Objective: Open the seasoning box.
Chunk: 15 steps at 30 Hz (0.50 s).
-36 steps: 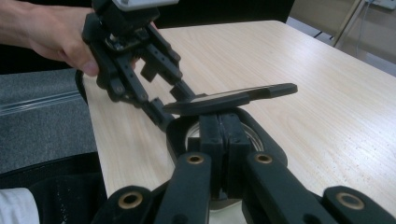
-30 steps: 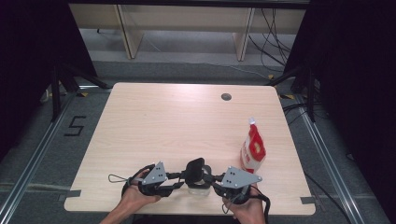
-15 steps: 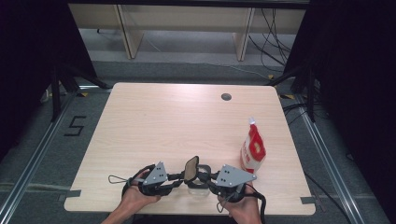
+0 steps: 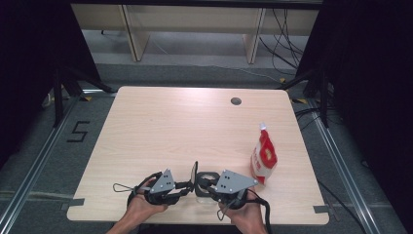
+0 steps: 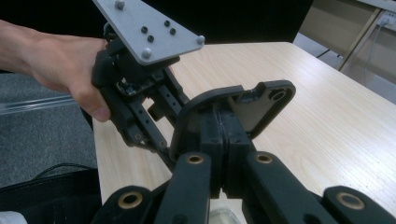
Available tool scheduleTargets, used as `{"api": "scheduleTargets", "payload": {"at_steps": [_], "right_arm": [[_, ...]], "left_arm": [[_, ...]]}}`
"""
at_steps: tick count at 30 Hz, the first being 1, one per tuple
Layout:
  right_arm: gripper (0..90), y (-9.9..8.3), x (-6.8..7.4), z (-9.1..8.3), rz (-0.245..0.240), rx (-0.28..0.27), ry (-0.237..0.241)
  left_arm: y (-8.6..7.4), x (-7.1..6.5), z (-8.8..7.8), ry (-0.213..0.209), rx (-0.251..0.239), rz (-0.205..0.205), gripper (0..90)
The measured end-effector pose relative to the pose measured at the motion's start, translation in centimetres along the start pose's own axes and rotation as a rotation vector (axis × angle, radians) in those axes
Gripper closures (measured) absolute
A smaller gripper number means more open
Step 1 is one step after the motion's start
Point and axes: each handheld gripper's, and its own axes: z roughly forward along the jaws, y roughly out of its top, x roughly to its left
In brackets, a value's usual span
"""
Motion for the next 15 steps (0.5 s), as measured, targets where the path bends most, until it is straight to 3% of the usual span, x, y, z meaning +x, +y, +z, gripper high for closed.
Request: {"api": "scheduleTargets", "payload": {"at_steps": [6, 15], "right_arm": [[90.0, 0.5, 0.0, 0.6, -0.025, -0.006, 0.004], [90.0, 0.8, 0.2, 1.3, -0.018, -0.01, 0.006]], "left_arm": [[0.0, 0.0, 0.0, -0.003, 0.003, 0.003, 73.8], [0.0, -0.1, 0.0, 0.004, 0.0, -0.006, 73.8]]}}
